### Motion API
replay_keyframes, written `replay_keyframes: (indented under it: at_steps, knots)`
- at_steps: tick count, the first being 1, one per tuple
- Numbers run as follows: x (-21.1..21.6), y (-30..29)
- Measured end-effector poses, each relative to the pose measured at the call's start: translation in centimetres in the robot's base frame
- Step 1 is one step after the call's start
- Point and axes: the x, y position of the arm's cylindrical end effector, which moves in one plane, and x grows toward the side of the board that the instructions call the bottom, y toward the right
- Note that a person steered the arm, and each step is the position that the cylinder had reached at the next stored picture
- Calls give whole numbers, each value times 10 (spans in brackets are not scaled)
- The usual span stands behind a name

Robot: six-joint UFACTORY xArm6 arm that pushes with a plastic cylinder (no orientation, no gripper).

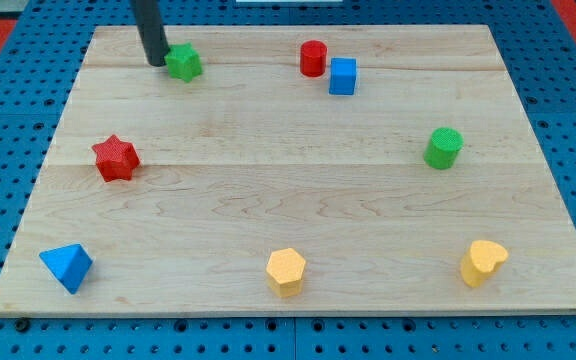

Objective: Move green star to the left of red circle

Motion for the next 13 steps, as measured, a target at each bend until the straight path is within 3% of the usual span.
replay_keyframes:
  at_steps: [2, 4, 5, 7, 8, 10, 11, 13]
  knots:
    - [1, 77]
    - [1, 87]
    - [26, 67]
    - [63, 115]
    - [49, 133]
    - [52, 134]
    - [86, 118]
    - [82, 94]
